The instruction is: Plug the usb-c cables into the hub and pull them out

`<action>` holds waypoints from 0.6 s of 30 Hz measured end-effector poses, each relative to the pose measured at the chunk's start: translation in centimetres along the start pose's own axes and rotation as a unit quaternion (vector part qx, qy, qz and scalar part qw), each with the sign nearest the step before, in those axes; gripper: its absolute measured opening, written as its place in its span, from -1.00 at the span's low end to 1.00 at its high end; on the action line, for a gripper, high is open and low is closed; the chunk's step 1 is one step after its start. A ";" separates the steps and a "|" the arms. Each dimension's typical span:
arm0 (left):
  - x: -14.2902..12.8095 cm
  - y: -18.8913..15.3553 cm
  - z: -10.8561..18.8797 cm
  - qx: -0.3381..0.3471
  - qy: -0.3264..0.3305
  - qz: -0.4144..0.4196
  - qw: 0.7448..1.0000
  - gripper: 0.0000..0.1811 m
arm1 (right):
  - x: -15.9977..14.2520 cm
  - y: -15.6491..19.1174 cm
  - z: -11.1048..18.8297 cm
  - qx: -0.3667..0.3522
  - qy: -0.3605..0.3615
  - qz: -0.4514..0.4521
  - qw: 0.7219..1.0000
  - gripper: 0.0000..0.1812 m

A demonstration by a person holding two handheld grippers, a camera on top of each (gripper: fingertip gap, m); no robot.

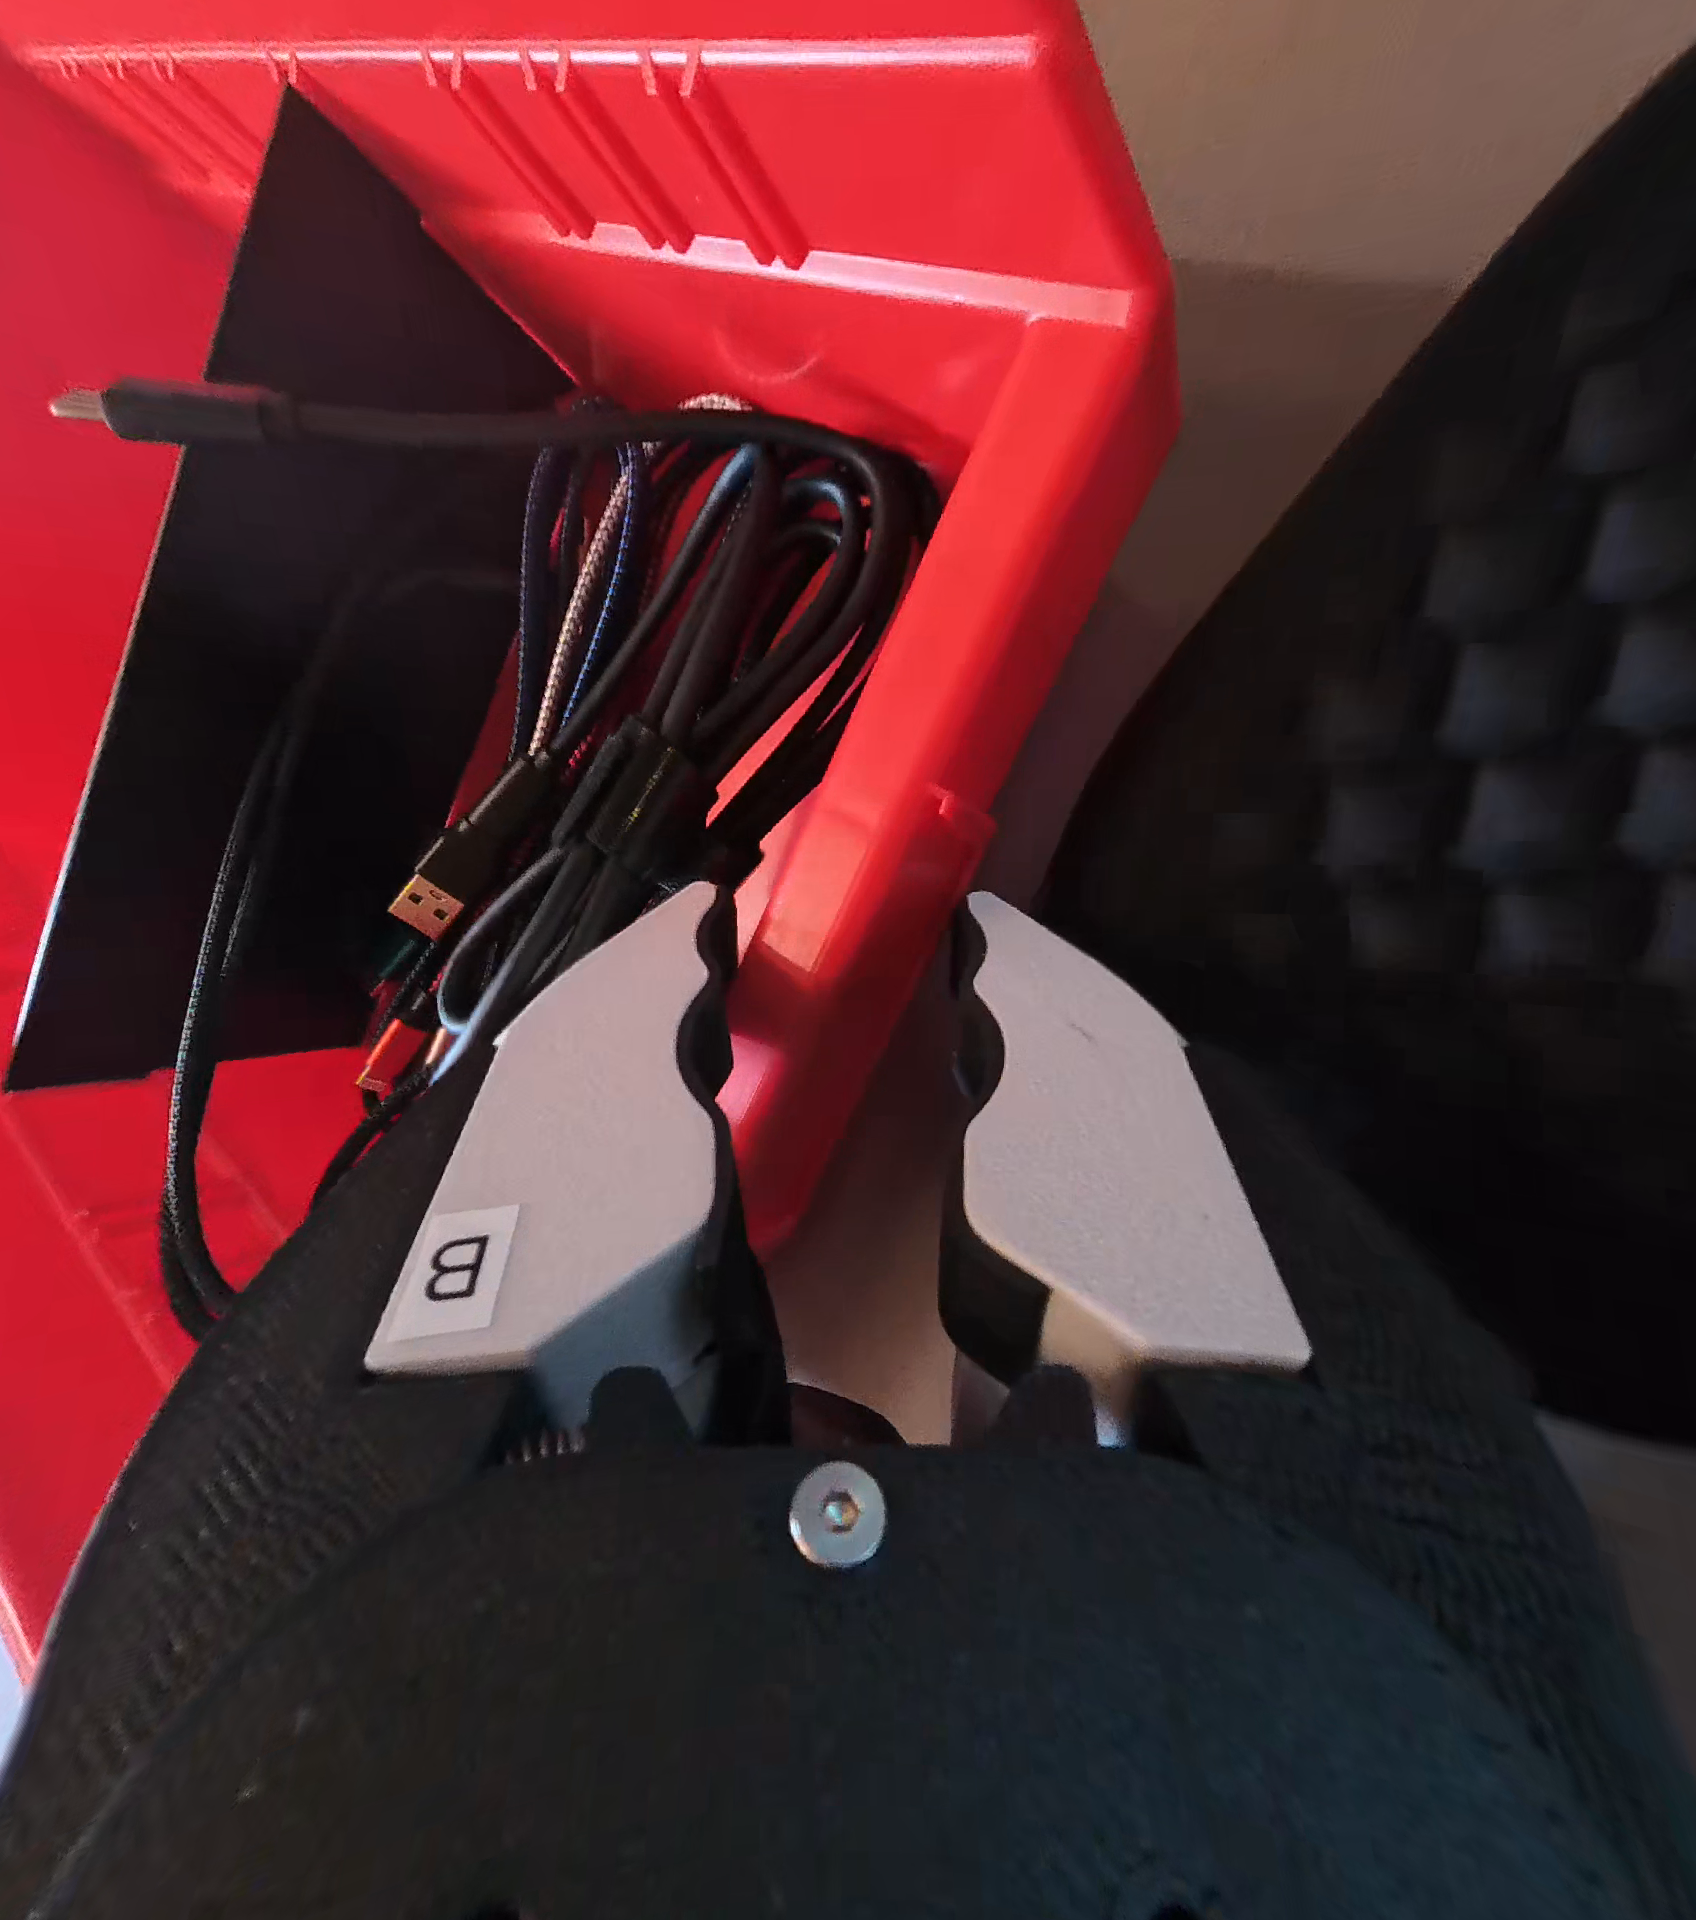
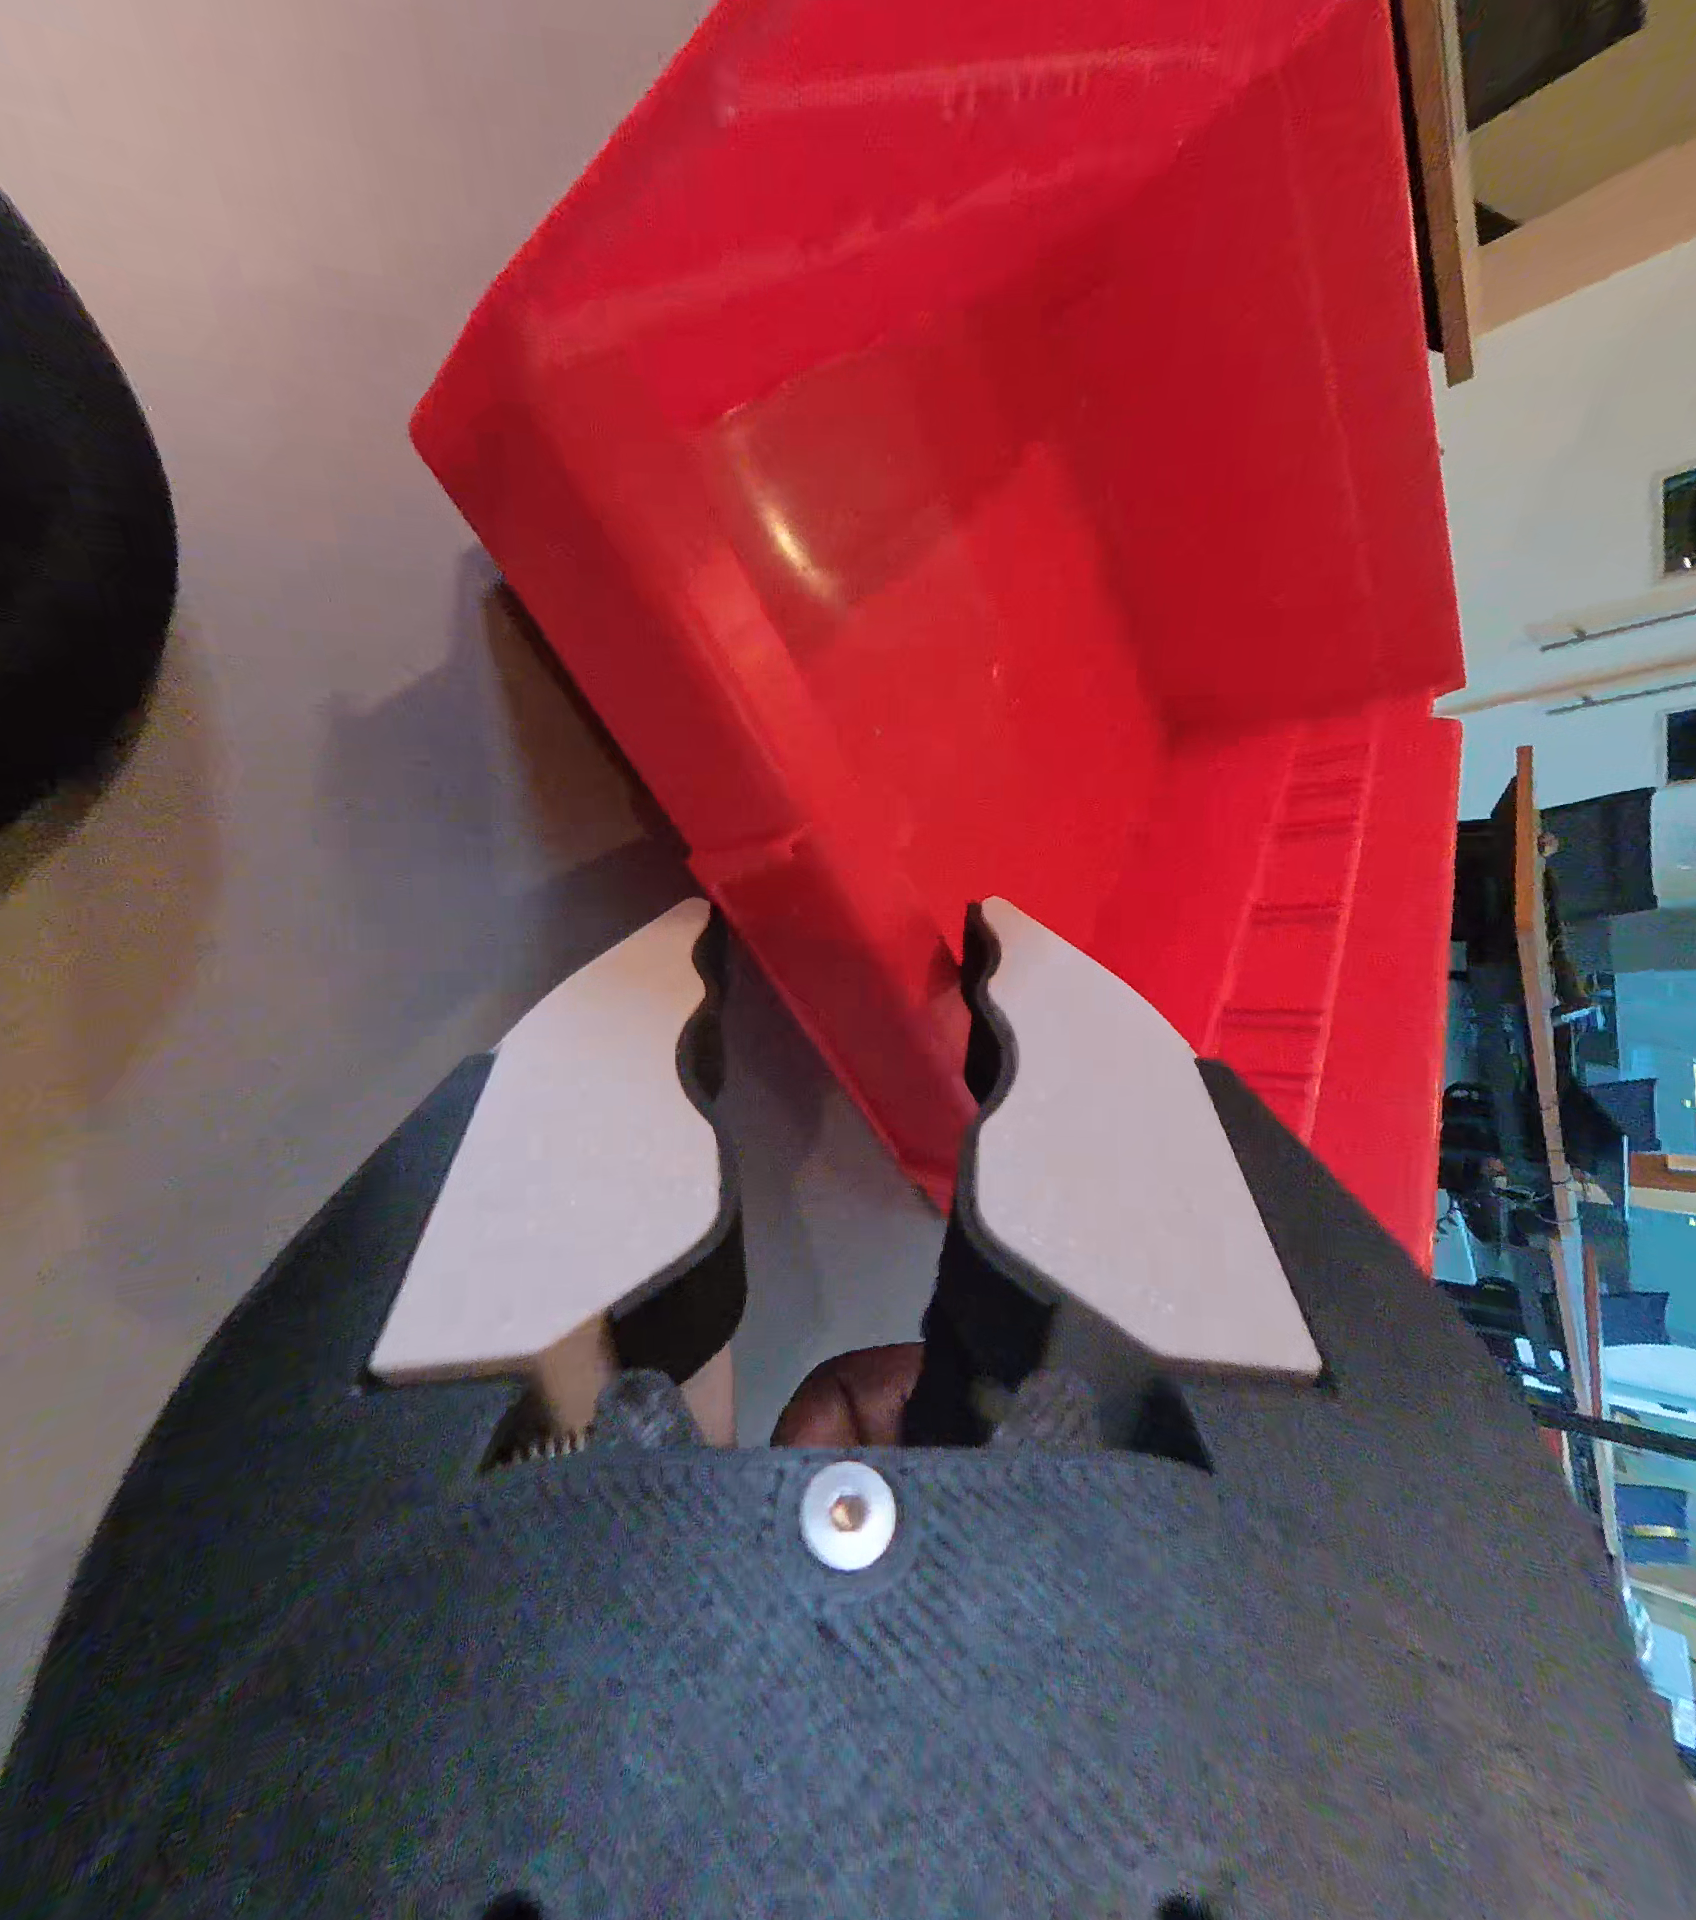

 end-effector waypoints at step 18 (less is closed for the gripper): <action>-6.2 0.3 5.9 -0.007 -0.079 0.077 0.994 -0.20 | -2.4 -2.0 2.6 -0.024 -0.025 -0.122 0.992 -0.26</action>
Point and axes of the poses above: each gripper's, where its closed fingertips meet, z back along the fingers, x out of its top, y = z × x across the jaws, the point moved 6 cm from there along z, back along the fingers, and after that the axes turned 11 degrees about -z, right-handed, at the moved point
